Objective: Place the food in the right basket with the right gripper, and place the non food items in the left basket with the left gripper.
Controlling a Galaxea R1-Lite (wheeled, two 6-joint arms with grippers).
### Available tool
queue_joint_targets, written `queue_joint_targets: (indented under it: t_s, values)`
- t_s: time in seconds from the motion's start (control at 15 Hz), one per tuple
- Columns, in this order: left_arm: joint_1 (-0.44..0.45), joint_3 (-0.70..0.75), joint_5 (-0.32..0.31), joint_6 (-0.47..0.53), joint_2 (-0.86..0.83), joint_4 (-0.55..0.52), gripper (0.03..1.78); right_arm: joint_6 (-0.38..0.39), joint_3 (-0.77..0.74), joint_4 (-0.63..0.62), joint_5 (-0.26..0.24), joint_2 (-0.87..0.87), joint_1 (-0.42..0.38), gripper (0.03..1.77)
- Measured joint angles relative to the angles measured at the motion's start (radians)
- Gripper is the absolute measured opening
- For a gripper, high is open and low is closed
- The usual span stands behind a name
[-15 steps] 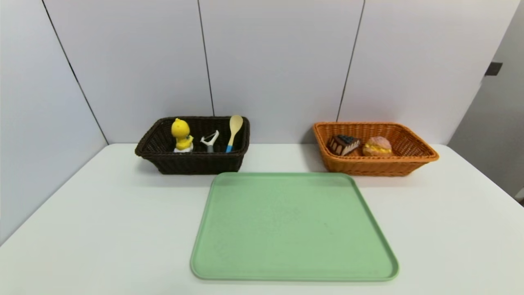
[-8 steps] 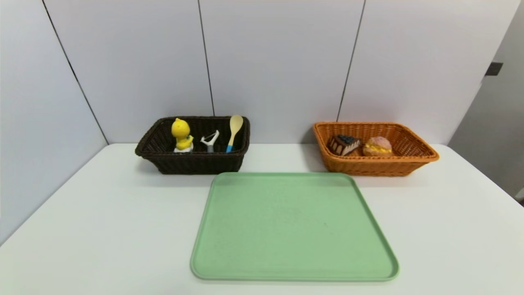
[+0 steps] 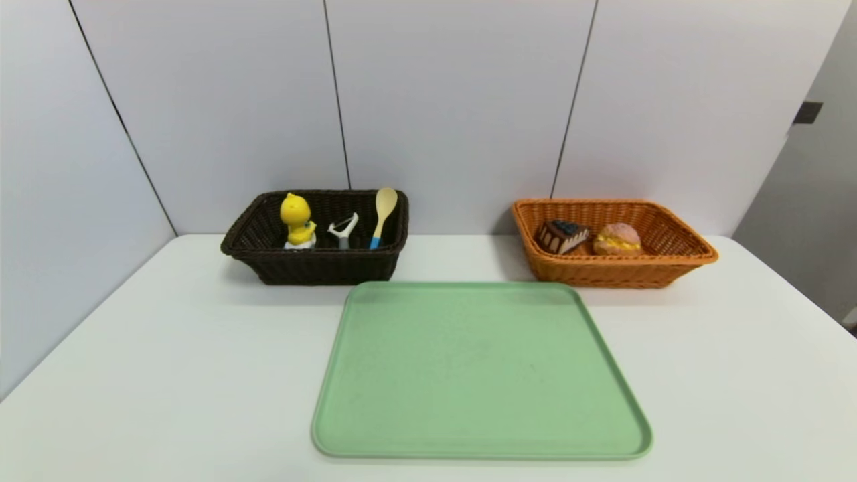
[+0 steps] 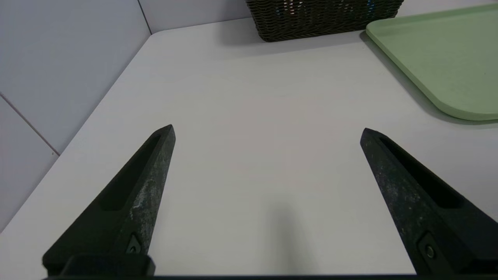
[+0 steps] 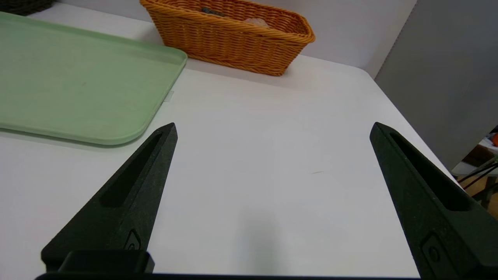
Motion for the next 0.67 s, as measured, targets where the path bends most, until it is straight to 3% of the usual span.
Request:
queue_joint_targets:
  t_s: [0.27, 0.67]
  values:
    - [0.000, 0.000, -0.007, -0.006, 0.000, 0.004, 1.69, 0.191, -0.001, 0.061, -0.013, 0.000, 0.000, 1.71]
    - [0.000, 0.000, -0.007, -0.009, 0.000, 0.002, 1.69, 0.206, -0.001, 0.055, -0.016, 0.000, 0.000, 1.71]
